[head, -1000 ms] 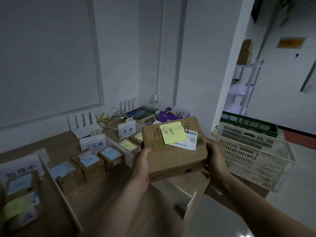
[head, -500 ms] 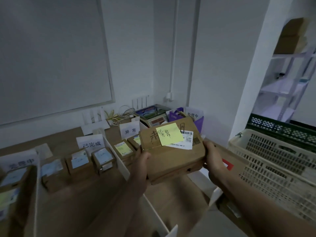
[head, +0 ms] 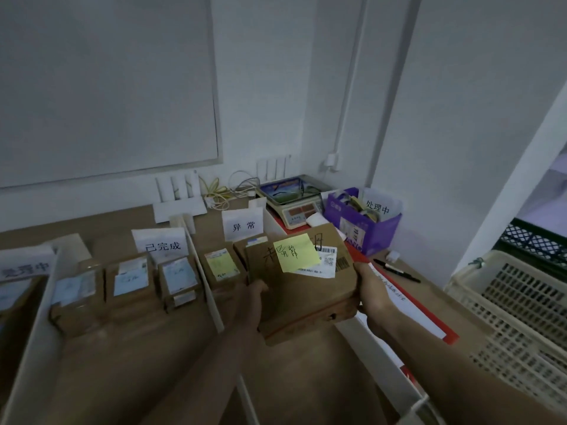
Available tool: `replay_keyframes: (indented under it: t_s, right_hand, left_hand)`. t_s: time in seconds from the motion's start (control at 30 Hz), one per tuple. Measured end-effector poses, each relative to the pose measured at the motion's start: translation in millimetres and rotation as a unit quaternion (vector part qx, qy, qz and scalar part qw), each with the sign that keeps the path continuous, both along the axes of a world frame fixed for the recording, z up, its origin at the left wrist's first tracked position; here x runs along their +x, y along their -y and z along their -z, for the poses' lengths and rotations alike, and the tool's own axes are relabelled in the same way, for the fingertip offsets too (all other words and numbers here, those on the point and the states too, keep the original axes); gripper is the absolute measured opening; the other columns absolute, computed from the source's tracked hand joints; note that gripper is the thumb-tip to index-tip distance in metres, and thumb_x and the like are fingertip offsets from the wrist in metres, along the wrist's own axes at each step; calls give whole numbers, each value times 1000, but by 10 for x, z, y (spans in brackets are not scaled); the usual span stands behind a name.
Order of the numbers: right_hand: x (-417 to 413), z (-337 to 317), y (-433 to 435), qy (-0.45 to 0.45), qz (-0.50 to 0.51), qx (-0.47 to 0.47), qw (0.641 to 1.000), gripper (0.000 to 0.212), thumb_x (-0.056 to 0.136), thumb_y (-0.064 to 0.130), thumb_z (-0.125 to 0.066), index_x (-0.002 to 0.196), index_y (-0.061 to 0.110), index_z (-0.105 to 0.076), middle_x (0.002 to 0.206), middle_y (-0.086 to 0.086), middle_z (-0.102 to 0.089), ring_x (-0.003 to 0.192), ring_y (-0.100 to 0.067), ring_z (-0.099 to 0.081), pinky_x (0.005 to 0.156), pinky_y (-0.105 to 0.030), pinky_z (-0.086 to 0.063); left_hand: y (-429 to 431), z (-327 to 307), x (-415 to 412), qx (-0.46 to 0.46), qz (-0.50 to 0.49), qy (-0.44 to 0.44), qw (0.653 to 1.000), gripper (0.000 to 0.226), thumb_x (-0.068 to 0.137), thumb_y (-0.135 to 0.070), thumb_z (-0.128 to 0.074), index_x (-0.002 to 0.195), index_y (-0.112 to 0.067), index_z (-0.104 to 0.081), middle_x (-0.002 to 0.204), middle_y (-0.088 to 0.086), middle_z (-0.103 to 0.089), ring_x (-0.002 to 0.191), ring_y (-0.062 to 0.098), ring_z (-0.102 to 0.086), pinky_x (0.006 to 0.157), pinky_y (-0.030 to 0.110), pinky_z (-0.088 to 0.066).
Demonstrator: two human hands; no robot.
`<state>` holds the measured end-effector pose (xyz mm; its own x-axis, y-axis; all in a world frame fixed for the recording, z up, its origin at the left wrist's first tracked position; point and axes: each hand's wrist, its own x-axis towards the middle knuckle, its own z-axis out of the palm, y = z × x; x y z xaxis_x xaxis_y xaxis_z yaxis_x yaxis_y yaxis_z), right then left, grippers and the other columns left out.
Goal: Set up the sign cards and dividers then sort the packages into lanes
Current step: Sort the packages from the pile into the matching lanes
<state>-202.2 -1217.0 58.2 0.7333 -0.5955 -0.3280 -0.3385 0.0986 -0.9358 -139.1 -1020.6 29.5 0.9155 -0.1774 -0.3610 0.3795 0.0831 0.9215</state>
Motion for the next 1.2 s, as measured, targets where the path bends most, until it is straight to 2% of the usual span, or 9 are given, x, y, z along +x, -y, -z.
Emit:
replay_keyframes:
  t_s: [0.17, 0.37, 0.43, 0.6, 0.8, 0.9, 1.0, 1.1, 1.2]
  right_hand:
    - [417, 249, 89, -37, -24, 6, 999, 43, 108, 35, -33, 86, 17, -65, 82, -5, -69, 80, -19, -61, 71, -33, -45]
    - [847, 620, 175, -85, -68, 25, 994, 48, 107, 38, -30, 91, 14, -68, 92, -13, -72, 83, -23, -65, 64, -32, -45]
    - [932, 776, 209, -93, -88, 34, 991, 47, 107, 39, -31, 96, 14, -68, 97, -14, -73, 86, -25, -66, 64, -32, -47]
    - [1128, 1004, 359, -86, -111, 60, 988, 33, 107, 37, -36, 100, 17, -61, 106, -15, -69, 90, -26, -64, 69, -34, -51]
    - [1331, 1243, 522, -92, -193, 43, 976, 35, 106, 38, -42, 112, 10, -62, 111, -18, -67, 103, -37, -65, 96, -57, -53]
    - [1435, 1378, 517, -119, -217, 23, 969, 32, 106, 28, -45, 120, 5, -63, 106, -11, -67, 106, -28, -62, 98, -45, -51]
    - [1477, 1421, 486, -119, -249, 3, 961, 37, 110, 12, -33, 140, -2, -49, 136, -16, -56, 129, -31, -51, 104, -30, -39]
    - [1565, 1466, 457, -114, -279, -8, 953, 35, 109, 15, -35, 136, 3, -54, 128, -8, -58, 100, -11, -58, 68, -3, -42]
    - [1629, 1522, 436, -113, -312, -50, 942, 33, 107, 17, -40, 133, 5, -57, 111, -3, -58, 81, 0, -50, 48, -1, -39]
  left_hand:
    - [91, 602, 491, 7, -27, -76, 997, 51, 55, -31, -63, 103, -19, -70, 104, 19, -70, 105, 41, -64, 99, 61, -47]
    - [89, 549, 566, 17, -68, -105, 992, 33, 81, -16, -54, 113, -16, -61, 104, 18, -66, 98, 38, -64, 88, 48, -52]
    - [121, 612, 601, 28, -80, -117, 990, 45, 80, -15, -52, 125, -20, -56, 107, 17, -66, 98, 38, -65, 89, 50, -55]
    - [244, 742, 658, 51, -113, -127, 984, 68, 80, -9, -48, 145, -29, -45, 107, 15, -70, 92, 37, -69, 67, 40, -59]
    - [340, 812, 723, 121, -155, -103, 975, 49, 87, -8, -52, 133, -23, -52, 110, 8, -66, 101, 32, -62, 94, 51, -54]
    - [358, 868, 747, 186, -167, -72, 965, 52, 88, -5, -55, 138, -18, -52, 117, 3, -65, 108, 27, -59, 99, 45, -51]
    - [386, 875, 738, 259, -151, -38, 953, 61, 92, -4, -57, 149, -16, -40, 135, 5, -57, 122, 27, -54, 98, 33, -46]
    - [401, 914, 740, 346, -121, 11, 930, 66, 90, -5, -61, 151, -16, -36, 144, 5, -49, 132, 29, -48, 103, 34, -43]
    - [406, 971, 757, 425, -83, 43, 900, 74, 85, -11, -63, 152, -23, -33, 154, 7, -31, 133, 32, -46, 105, 40, -46]
